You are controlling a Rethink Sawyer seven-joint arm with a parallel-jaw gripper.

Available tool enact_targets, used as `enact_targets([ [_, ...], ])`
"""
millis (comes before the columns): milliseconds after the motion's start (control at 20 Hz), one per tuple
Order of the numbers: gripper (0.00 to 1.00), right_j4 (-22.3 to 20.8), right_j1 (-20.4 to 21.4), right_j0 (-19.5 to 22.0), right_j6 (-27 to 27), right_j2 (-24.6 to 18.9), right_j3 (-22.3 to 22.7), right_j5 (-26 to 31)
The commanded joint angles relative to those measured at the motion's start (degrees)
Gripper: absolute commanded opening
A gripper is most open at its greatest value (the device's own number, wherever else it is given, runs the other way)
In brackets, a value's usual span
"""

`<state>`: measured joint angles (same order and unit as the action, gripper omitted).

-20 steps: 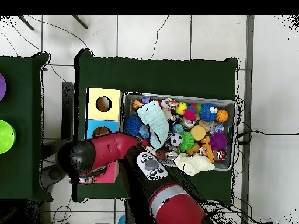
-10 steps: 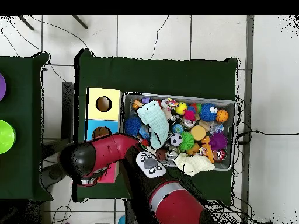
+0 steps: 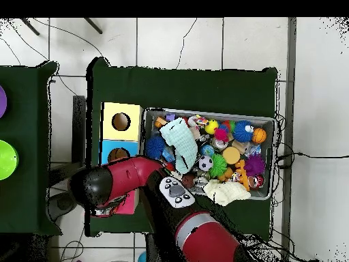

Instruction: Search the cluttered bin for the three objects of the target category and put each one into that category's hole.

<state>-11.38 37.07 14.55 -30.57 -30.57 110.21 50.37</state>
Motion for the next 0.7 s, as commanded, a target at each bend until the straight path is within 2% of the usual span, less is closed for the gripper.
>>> enact_targets([
  [50, 0.00, -3.50, -1.63, 2.43, -5.22, -0.99, -3.29, -7.63],
  [700, 0.00, -6.85, 0.40, 0.33, -6.55, 1.09, -4.80, -11.30],
])
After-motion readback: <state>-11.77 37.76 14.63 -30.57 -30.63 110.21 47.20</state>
